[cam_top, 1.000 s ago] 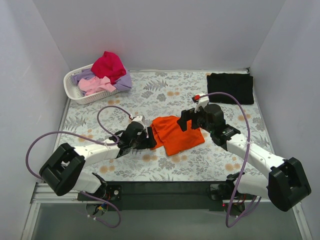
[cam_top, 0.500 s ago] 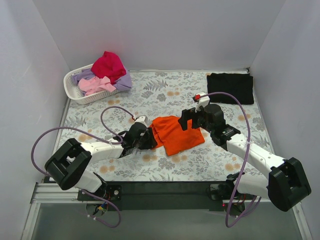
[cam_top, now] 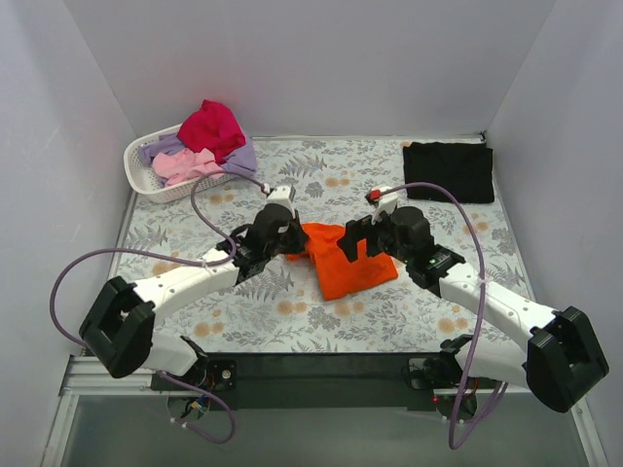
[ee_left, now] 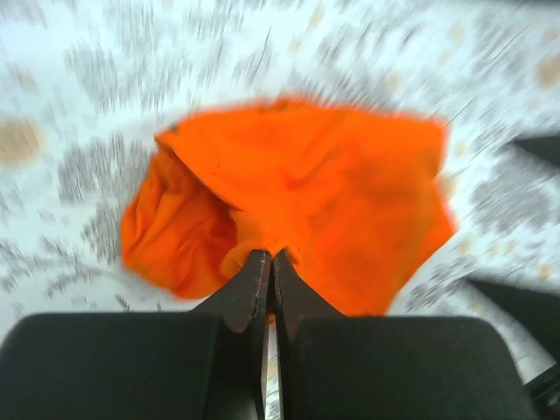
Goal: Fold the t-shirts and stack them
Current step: Flatten the tshirt out
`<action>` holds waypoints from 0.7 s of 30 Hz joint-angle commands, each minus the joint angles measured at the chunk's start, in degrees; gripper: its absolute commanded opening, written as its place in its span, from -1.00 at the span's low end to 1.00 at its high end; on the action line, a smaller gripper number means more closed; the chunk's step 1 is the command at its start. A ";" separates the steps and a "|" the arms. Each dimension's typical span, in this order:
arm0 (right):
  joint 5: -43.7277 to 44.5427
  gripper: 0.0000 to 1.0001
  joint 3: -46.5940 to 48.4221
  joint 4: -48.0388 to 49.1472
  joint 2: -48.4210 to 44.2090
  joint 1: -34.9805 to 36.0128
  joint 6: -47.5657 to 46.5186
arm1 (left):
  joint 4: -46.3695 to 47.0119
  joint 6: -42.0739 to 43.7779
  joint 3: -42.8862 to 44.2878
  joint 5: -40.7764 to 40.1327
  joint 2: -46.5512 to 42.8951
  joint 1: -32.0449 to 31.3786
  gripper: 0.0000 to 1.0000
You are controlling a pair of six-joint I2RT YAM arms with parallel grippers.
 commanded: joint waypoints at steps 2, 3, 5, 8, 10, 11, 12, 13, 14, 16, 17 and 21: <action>-0.37 0.89 3.18 1.53 1.04 5.92 0.11 | 0.64 8.69 11.34 -6.46 -9.28 1.82 -1.00; -0.11 0.89 3.53 1.53 1.82 6.54 0.02 | 0.91 9.75 15.10 -5.93 -9.56 2.35 -1.00; 0.77 0.88 4.24 1.53 2.44 8.39 -0.24 | -0.05 11.69 19.16 -6.19 -9.04 2.70 -1.00; 2.86 0.88 4.59 1.44 2.54 9.71 -0.33 | -0.93 14.85 25.67 -6.19 -7.98 2.97 -1.00; 3.58 0.88 4.41 1.44 1.84 10.06 -0.42 | -1.89 16.35 28.65 -6.63 -7.63 3.06 -1.00; 4.11 0.88 4.41 1.44 1.57 10.06 -0.50 | -2.16 16.79 29.02 -6.81 -7.63 3.14 -1.00; 4.46 0.88 4.33 1.52 1.48 10.15 -0.33 | -2.16 17.06 29.19 -6.98 -7.80 3.15 -1.00; 4.81 0.89 4.33 1.53 1.65 10.15 -0.33 | -2.25 17.32 29.20 -7.24 -8.15 3.23 -1.00; 5.77 0.89 4.41 1.61 2.18 10.15 -0.16 | -2.34 17.32 28.67 -7.51 -8.42 3.23 -1.00; 5.96 0.88 5.11 1.79 4.37 10.24 0.46 | -2.17 16.71 27.71 -7.69 -9.29 3.32 -1.00; 6.22 0.87 5.46 1.88 5.25 10.50 0.81 | -2.08 16.53 26.57 -7.69 -9.56 3.41 -1.00; 9.30 0.69 7.05 2.41 9.56 12.26 0.64 | -1.46 16.27 24.81 -8.21 -10.96 3.76 -1.00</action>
